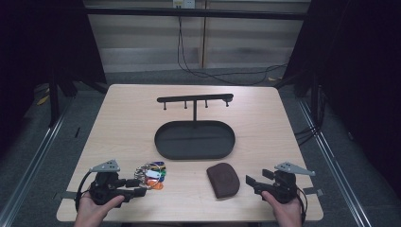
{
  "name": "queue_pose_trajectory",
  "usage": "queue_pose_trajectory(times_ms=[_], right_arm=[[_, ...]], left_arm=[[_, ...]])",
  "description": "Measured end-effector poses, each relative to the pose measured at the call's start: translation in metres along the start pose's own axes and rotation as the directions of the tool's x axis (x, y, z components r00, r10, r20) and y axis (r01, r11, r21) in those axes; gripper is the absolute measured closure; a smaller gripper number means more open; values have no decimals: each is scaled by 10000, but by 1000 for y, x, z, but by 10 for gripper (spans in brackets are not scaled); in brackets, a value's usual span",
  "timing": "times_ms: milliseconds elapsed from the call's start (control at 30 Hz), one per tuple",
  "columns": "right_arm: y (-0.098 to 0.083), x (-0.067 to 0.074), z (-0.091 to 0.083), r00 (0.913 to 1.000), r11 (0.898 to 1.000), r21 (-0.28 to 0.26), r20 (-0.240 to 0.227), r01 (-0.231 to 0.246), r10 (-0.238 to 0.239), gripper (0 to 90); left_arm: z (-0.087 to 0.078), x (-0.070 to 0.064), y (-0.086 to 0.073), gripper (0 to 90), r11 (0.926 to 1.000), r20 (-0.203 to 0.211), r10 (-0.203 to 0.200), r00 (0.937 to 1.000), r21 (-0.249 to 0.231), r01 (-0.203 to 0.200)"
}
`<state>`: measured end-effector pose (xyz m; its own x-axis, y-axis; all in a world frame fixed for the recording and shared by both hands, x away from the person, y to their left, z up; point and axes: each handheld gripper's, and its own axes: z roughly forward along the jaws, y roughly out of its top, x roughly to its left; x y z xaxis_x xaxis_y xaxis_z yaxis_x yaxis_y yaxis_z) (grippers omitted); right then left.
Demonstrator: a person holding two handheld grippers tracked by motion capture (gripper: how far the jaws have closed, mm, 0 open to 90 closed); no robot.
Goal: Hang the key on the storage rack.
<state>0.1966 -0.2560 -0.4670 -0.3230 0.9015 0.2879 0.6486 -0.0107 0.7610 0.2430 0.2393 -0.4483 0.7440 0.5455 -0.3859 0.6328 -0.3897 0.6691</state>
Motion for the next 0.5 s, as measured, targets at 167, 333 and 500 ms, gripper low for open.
queue_pose_trajectory(times_ms=[167,333,500], right_arm=[[-1,0,-1,10000,10000,-10,-2,-52,52,204],[-1,0,0,10000,10000,55,-33,-26,26,204],[-1,0,0,10000,10000,87,66,-9,9,208]], left_arm=[[5,-6,13,599,9994,49,98,9999,324,-100],[10,0,24,673,9988,-232,54,9997,495,-43],[14,2,34,682,9986,-420,42,9991,533,-20]])
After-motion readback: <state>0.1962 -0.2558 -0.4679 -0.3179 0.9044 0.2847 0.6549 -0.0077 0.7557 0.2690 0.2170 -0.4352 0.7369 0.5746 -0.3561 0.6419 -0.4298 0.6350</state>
